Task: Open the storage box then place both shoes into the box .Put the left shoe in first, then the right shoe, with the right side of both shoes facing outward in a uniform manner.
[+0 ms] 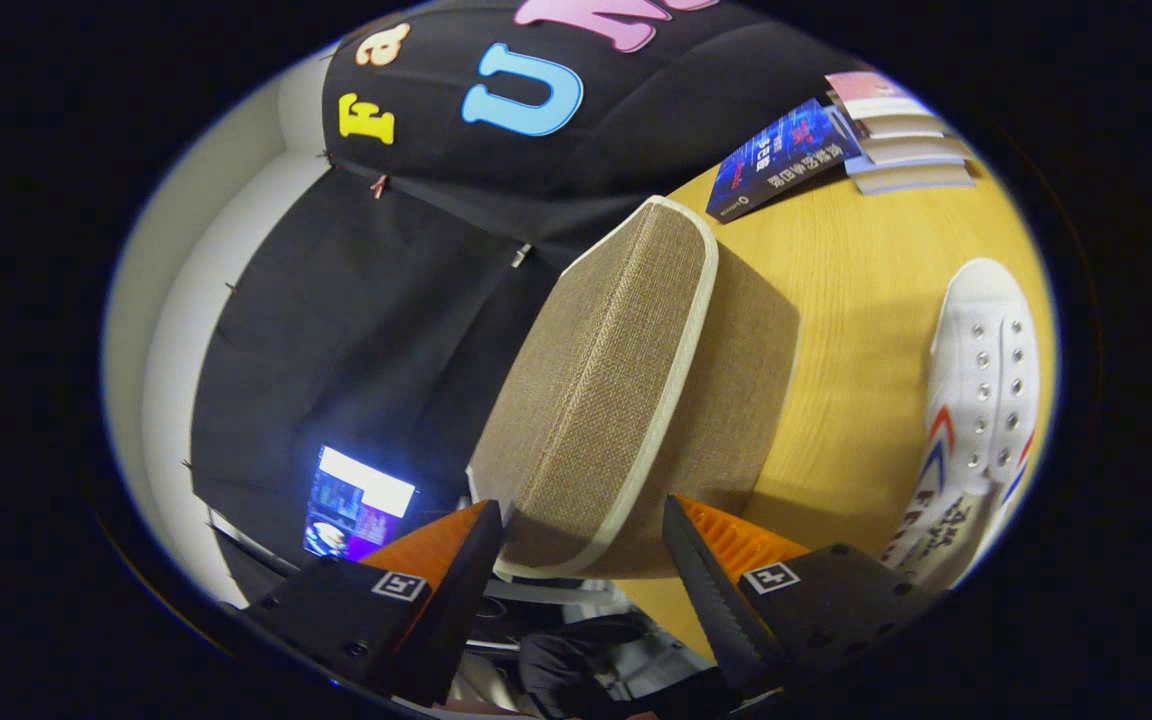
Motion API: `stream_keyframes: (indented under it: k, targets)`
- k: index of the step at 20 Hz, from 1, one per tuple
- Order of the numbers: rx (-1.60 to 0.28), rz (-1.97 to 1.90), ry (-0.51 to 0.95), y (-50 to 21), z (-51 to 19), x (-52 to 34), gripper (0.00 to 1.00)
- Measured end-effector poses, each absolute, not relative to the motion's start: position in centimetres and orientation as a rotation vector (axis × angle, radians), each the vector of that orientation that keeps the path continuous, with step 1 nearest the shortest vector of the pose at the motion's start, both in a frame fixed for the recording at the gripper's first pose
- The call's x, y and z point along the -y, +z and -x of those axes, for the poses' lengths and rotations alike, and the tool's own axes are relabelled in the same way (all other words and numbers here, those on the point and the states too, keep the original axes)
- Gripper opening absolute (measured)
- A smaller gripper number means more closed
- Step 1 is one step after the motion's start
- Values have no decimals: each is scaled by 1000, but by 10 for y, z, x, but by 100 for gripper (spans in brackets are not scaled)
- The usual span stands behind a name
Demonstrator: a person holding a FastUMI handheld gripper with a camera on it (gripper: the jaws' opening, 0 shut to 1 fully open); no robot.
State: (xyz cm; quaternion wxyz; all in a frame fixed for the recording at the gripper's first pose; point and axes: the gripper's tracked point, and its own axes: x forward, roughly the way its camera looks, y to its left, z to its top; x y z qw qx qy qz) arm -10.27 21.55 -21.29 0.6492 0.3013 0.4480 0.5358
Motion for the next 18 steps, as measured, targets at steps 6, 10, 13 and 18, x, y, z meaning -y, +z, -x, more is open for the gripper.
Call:
stream_keyframes:
  k: [6,10,13,18]
  targets:
    - [-1167,-881,1236,-214,104,-234,96]
    - [-1204,-980,1228,-200,100,-233,96]
    - [-1230,-1107,1229,-176,99,-229,96]
    - [-1247,-1188,1236,-149,98,-230,95]
